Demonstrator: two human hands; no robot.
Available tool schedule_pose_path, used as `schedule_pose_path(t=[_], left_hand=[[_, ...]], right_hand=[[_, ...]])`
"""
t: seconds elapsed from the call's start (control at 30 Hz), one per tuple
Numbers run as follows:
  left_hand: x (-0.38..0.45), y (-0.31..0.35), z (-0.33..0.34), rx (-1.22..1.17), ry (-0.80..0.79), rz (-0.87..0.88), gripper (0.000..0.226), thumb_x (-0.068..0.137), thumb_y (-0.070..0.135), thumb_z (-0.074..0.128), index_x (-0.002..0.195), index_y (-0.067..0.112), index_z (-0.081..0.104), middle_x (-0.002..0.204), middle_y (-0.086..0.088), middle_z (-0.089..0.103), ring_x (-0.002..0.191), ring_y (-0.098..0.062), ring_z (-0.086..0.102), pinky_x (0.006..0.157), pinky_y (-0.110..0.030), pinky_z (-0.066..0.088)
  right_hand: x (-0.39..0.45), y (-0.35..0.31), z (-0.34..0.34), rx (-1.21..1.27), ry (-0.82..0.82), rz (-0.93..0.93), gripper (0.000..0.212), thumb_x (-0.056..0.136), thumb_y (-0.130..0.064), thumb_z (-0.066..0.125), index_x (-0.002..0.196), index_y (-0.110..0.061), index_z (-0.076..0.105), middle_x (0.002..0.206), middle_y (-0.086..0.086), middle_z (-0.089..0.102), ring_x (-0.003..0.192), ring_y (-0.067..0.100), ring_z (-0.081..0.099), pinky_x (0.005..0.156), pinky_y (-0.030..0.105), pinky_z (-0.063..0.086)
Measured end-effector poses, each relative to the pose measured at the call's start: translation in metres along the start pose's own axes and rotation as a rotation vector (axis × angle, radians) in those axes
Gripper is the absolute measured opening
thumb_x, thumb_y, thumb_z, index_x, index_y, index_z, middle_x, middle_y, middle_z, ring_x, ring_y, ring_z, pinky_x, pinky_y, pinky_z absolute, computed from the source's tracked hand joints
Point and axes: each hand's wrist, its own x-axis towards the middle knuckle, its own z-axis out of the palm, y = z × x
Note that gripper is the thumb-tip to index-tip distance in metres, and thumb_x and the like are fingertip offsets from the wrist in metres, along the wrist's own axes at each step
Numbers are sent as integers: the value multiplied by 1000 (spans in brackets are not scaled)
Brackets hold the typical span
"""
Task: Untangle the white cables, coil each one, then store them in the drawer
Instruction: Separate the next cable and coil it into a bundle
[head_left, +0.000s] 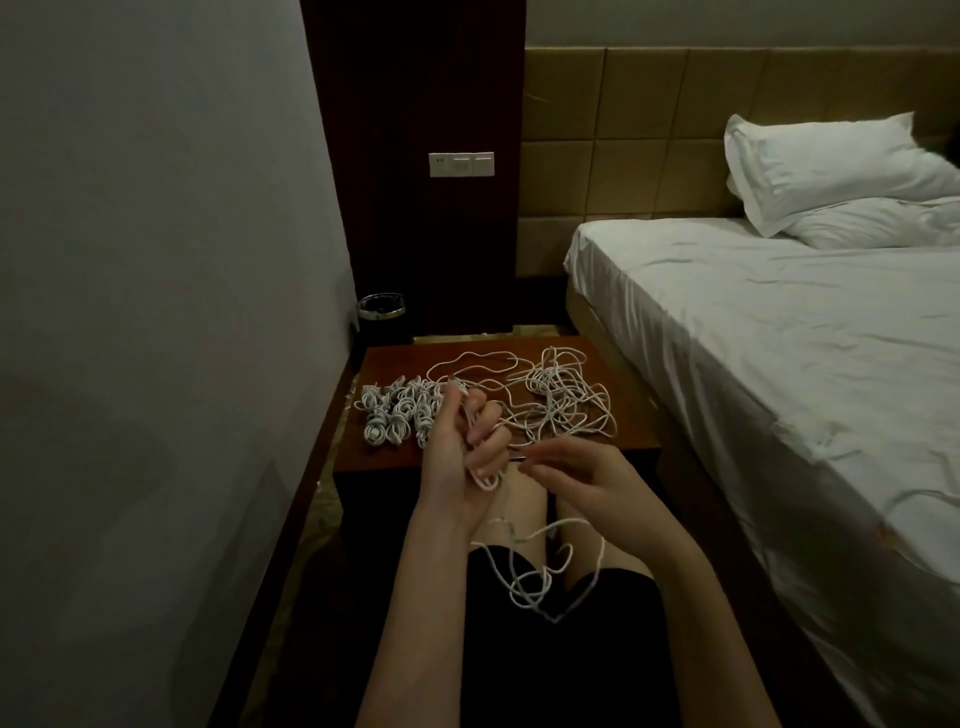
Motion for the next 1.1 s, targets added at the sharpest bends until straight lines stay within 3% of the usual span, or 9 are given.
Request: schedule_pose_path(t=[0.07, 0.13, 0.23, 0.33, 0.43, 0.6, 0.77, 0.9, 1.1], left_hand=[[-2, -1, 1, -46, -32, -20, 44, 102, 42, 31, 67, 15, 40, 46, 5, 30, 27, -2, 25, 25, -12, 18], [-2, 1, 2, -52, -51, -12, 45, 101, 42, 32, 66, 15, 40, 47, 5, 30, 27, -1, 25, 24, -12, 17], [-2, 5, 2, -2, -27, 37, 46, 103, 42, 29, 67, 15, 38, 49, 5, 31, 28, -1, 24, 24, -12, 17], [-3, 9, -3, -8, 18, 70, 46, 103, 44, 28, 68, 16, 37, 49, 5, 30, 29, -1, 24, 24, -13, 17], [-4, 8, -7, -29, 67, 96, 46, 102, 46, 30, 67, 17, 36, 49, 6, 29, 30, -2, 23, 24, -13, 17], [-6, 11, -4, 10, 109, 173, 47, 103, 45, 29, 66, 18, 37, 49, 7, 28, 32, -2, 22, 26, -13, 16], [-5, 15, -2, 115, 114, 231, 48, 104, 44, 26, 67, 17, 37, 50, 5, 30, 33, -3, 22, 28, -14, 15], [-4, 13, -2, 200, 123, 261, 47, 104, 43, 27, 67, 16, 36, 51, 5, 30, 34, -3, 22, 29, -14, 16], [-1, -1, 6, 424, 54, 223, 45, 105, 39, 26, 70, 14, 37, 51, 4, 31, 37, -5, 21, 30, -16, 20]], right_hand=[[-1, -6, 10, -53, -76, -4, 31, 84, -49, 64, 112, -36, 66, 106, -21, 69, 102, -7, 62, 92, 27, 51], [-3, -13, 17, -68, -143, -40, 28, 90, -31, 64, 113, -15, 69, 81, -28, 68, 81, -17, 61, 75, 6, 46], [-4, -8, 17, -88, -202, -60, 20, 95, -8, 56, 96, 8, 68, 54, -27, 59, 53, -12, 56, 56, 4, 39], [-4, 0, 7, 13, -142, 32, 10, 92, -19, 63, 90, -15, 72, 76, -9, 72, 73, 1, 67, 77, 24, 53], [1, 15, 0, -207, -71, 79, 5, 83, -23, 72, 84, -27, 71, 84, -5, 72, 83, 8, 68, 85, 41, 56], [0, 14, 0, -342, 11, 120, 15, 85, -13, 70, 81, -27, 64, 84, -8, 67, 78, 4, 63, 77, 25, 55], [-12, -9, -10, 22, 14, -45, 7, 86, -8, 68, 85, -15, 69, 81, -2, 68, 66, 3, 64, 61, 16, 50], [-18, -21, -24, -211, -117, -62, 10, 86, -16, 69, 84, -26, 70, 82, -10, 68, 75, -5, 60, 65, 9, 45], [-15, -24, 0, -556, -231, -107, 9, 87, -42, 66, 93, -39, 71, 92, -23, 66, 84, -4, 62, 79, 31, 53]])
